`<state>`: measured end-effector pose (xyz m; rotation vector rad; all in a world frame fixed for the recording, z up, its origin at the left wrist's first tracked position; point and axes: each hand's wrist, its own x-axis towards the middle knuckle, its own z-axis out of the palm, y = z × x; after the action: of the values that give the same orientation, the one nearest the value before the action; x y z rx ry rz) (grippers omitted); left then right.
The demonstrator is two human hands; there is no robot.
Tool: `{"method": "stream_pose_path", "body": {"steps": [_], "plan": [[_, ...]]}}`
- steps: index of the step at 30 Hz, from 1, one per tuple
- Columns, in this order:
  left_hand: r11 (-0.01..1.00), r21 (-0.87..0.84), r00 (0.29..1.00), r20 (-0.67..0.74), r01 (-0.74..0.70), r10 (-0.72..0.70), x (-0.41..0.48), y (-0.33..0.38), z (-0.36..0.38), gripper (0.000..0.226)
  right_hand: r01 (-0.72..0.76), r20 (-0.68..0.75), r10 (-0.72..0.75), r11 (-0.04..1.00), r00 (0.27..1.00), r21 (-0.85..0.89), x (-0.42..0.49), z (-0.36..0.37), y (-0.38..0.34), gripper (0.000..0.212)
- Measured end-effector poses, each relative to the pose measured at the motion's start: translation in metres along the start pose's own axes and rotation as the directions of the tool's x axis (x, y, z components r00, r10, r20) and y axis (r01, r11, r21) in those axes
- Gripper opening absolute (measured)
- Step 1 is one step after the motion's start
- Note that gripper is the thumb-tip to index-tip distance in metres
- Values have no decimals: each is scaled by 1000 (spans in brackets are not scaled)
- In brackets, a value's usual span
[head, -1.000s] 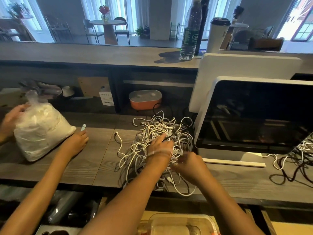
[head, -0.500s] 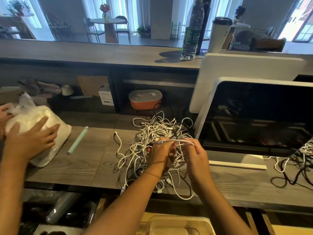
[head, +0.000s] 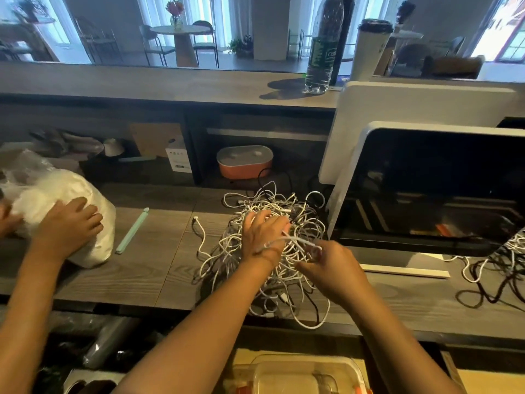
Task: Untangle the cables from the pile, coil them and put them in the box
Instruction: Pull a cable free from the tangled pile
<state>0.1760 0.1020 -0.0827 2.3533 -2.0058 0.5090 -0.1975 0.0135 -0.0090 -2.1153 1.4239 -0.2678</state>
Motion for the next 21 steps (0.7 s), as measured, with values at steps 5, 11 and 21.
{"method": "stream_pose_path", "body": {"steps": [5,11,21], "plan": [[750,-644,982,11,150,-186,55,239,-91,29,-67,-6,84,841,996,536,-4,-1,5,27],[727,-677,991,22,112,-132,45,236,-55,15,-89,73,140,113,987,990,-9,-14,-20,18],[862,-503,991,133,68,-1,32,238,-67,27,-17,-65,72,790,995,613,-7,-3,-9,31]]}}
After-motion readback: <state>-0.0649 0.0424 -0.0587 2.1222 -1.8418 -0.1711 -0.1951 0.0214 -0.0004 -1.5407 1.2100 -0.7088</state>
